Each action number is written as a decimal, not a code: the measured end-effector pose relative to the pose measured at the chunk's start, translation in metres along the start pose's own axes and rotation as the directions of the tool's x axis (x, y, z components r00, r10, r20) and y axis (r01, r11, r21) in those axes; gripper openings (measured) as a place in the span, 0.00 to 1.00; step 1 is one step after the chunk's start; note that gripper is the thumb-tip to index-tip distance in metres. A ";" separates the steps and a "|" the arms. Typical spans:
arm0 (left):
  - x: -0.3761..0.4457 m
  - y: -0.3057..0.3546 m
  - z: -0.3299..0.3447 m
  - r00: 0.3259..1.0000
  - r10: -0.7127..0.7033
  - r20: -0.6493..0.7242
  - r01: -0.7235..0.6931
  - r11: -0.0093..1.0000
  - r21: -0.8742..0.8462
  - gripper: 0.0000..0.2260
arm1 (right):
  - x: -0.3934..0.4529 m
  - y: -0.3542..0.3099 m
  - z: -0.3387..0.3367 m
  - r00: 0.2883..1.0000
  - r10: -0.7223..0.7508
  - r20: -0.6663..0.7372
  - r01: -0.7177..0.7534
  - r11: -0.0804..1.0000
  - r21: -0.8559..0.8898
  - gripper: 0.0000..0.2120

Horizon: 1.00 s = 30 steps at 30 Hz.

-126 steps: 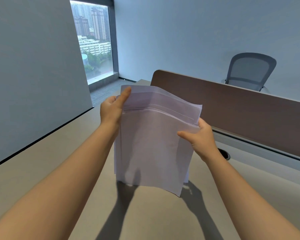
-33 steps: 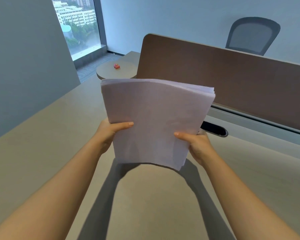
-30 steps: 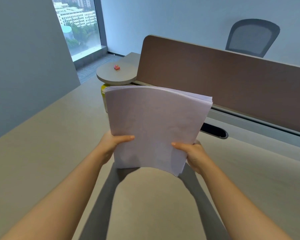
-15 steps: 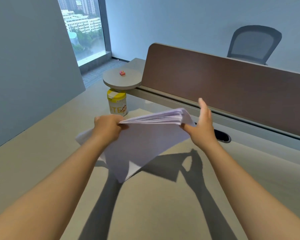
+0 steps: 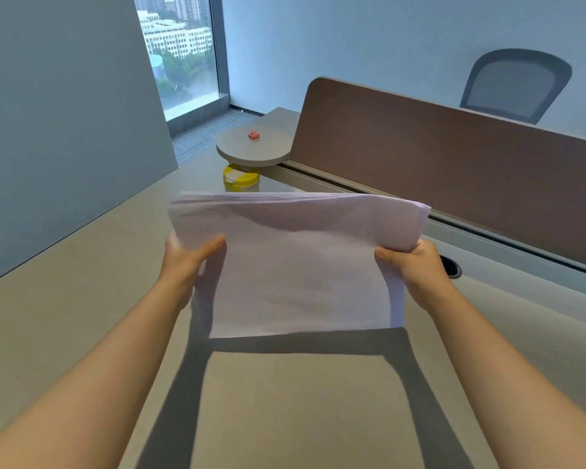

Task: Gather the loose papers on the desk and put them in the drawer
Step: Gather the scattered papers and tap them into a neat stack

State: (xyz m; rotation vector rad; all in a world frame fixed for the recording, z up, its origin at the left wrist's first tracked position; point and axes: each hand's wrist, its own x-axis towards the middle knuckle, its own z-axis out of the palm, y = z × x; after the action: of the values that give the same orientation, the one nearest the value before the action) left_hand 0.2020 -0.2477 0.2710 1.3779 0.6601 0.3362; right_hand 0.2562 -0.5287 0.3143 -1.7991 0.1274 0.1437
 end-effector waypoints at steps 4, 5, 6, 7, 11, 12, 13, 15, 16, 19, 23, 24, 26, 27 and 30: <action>0.002 0.012 -0.002 0.998 0.048 0.051 -0.046 0.998 -0.038 0.15 | 0.003 0.002 0.002 1.000 -0.003 0.005 0.002 1.000 0.027 0.16; 0.000 0.018 0.000 0.995 0.085 0.059 -0.082 0.995 -0.053 0.13 | 0.004 0.001 0.004 1.000 -0.004 0.008 0.004 0.999 0.040 0.15; -0.001 0.022 0.002 0.991 0.119 0.065 -0.116 0.992 -0.059 0.13 | 0.004 0.000 0.006 1.000 -0.007 0.015 0.006 0.998 0.058 0.14; -0.003 0.026 0.005 0.986 0.148 0.071 -0.144 0.988 -0.061 0.14 | 0.005 -0.001 0.008 1.000 -0.008 0.019 0.007 0.997 0.079 0.13; -0.003 0.019 0.005 0.977 0.173 0.125 -0.167 0.984 -0.056 0.16 | 0.004 0.003 0.009 0.997 -0.046 0.058 0.040 0.994 0.097 0.08; -0.002 0.015 0.003 0.977 0.166 0.135 -0.161 0.986 -0.043 0.14 | 0.004 0.008 0.008 0.996 -0.057 0.075 0.052 0.996 0.069 0.08; 0.001 0.009 0.001 0.978 0.155 0.139 -0.153 0.988 -0.026 0.12 | 0.003 0.014 0.008 0.994 -0.061 0.092 0.057 0.998 0.036 0.09; 0.004 -0.002 -0.001 0.981 0.126 0.149 -0.125 0.992 -0.012 0.12 | 0.003 0.025 0.008 0.993 -0.044 0.106 0.042 0.999 0.022 0.10; 0.006 -0.007 0.000 0.981 0.115 0.153 -0.116 0.993 -0.006 0.14 | 0.003 0.031 0.009 0.994 -0.032 0.105 0.028 0.999 0.037 0.12; 0.014 -0.017 0.001 0.983 0.103 0.152 -0.105 0.994 0.005 0.21 | 0.006 0.041 0.015 0.995 -0.025 0.100 0.017 0.997 0.074 0.15; 0.026 -0.012 0.003 0.980 0.126 0.152 -0.130 0.991 0.013 0.21 | 0.015 0.040 0.024 0.999 0.004 0.053 -0.011 0.990 0.143 0.12; 0.027 -0.009 0.002 0.979 0.125 0.162 -0.127 0.992 0.001 0.21 | 0.018 0.037 0.024 0.999 0.014 0.040 -0.020 0.987 0.162 0.12; 0.029 -0.003 -0.003 0.970 0.128 0.205 -0.126 0.992 -0.021 0.21 | 0.023 0.031 0.018 0.999 -0.006 0.054 -0.005 0.981 0.194 0.12; 0.031 -0.002 -0.007 0.965 0.128 0.230 -0.126 0.992 -0.024 0.20 | 0.025 0.030 0.014 0.996 -0.024 0.082 0.008 0.981 0.196 0.12; 0.033 -0.013 -0.018 0.953 0.099 0.286 -0.116 0.992 0.041 0.16 | 0.023 0.036 0.007 0.981 -0.012 0.193 -0.020 0.987 0.160 0.14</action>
State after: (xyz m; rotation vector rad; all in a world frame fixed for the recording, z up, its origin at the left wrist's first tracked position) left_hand 0.2143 -0.2170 0.2496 1.4859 0.3601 0.2010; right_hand 0.2726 -0.5306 0.2740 -1.6139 0.0034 0.3020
